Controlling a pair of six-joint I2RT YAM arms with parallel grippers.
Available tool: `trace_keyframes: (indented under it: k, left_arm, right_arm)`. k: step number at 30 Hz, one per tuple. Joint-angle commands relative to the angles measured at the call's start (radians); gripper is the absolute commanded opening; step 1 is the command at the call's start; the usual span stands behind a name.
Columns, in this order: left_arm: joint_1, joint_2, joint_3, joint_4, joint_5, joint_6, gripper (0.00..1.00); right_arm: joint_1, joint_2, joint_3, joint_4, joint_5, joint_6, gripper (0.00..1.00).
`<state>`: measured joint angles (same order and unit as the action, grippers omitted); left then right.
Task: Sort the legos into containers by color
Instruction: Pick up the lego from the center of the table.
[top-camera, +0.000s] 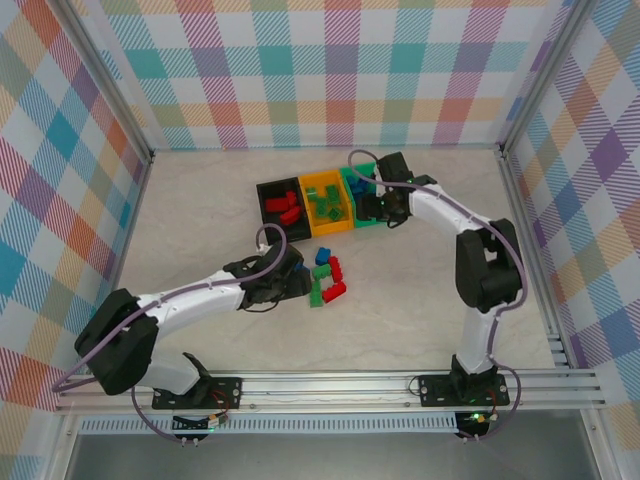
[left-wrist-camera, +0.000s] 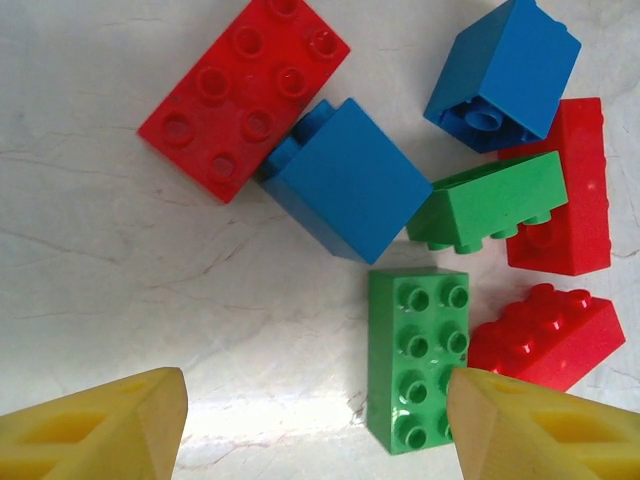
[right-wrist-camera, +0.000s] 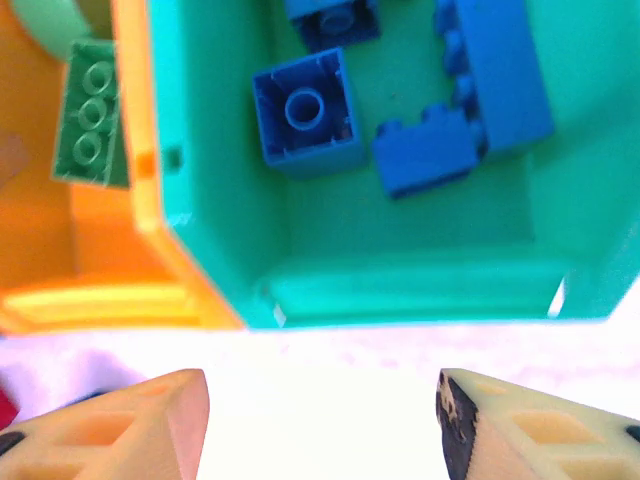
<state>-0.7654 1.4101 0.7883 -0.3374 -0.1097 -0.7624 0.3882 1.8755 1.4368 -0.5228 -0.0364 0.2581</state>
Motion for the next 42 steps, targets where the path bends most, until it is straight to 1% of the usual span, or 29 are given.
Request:
trace_keyframes:
  k: [1,4,8,13,17,22,25,29,31,33,35,37,39,42]
  left_arm:
    - [-0.011,0.044,0.063,-0.005,0.027,0.031,0.69]
    - [-0.013,0.081,0.089,-0.015,0.027,0.044,0.69]
    - [-0.012,0.131,0.141,-0.056,0.006,0.061,0.69]
    - [-0.012,0.212,0.235,-0.168,-0.060,0.026,0.68]
    - [-0.013,0.235,0.262,-0.155,-0.066,-0.022,0.66]
    - [-0.012,0.240,0.269,-0.123,-0.072,-0.128,0.66]
    - [-0.013,0.229,0.281,-0.162,-0.087,-0.250,0.64]
    - [-0.017,0.201,0.234,-0.111,-0.083,-0.420,0.64]
    - [-0.016,0.209,0.245,-0.132,-0.084,-0.474,0.63]
    - [-0.017,0.230,0.285,-0.192,-0.110,-0.502,0.64]
    - [-0.017,0.264,0.347,-0.295,-0.148,-0.524,0.64]
    - [-0.018,0.298,0.406,-0.361,-0.160,-0.533,0.64]
    - [-0.018,0.327,0.430,-0.367,-0.150,-0.531,0.64]
    - [-0.017,0.363,0.437,-0.317,-0.100,-0.523,0.63]
  right_arm:
    - [0.027,-0.092,-0.103,0.040,-0.076,0.012,0.62]
    - [0.073,-0.133,-0.182,0.047,-0.107,0.007,0.62]
    - [0.134,-0.161,-0.253,0.054,-0.082,0.020,0.62]
    - [0.152,-0.176,-0.293,0.075,-0.083,0.038,0.62]
    - [0.156,-0.181,-0.310,0.099,-0.067,0.030,0.61]
    - [0.159,-0.182,-0.317,0.114,-0.065,0.033,0.61]
    - [0.164,-0.181,-0.316,0.116,-0.065,0.036,0.61]
    - [0.171,-0.173,-0.328,0.133,-0.068,0.042,0.61]
    - [0.176,-0.165,-0.325,0.134,-0.072,0.043,0.61]
    - [0.182,-0.162,-0.323,0.137,-0.070,0.043,0.61]
    - [0.189,-0.161,-0.323,0.138,-0.064,0.041,0.61]
    - [0.191,-0.166,-0.323,0.136,-0.062,0.042,0.61]
    - [0.195,-0.171,-0.325,0.138,-0.056,0.041,0.61]
    - [0.196,-0.178,-0.331,0.132,-0.045,0.038,0.61]
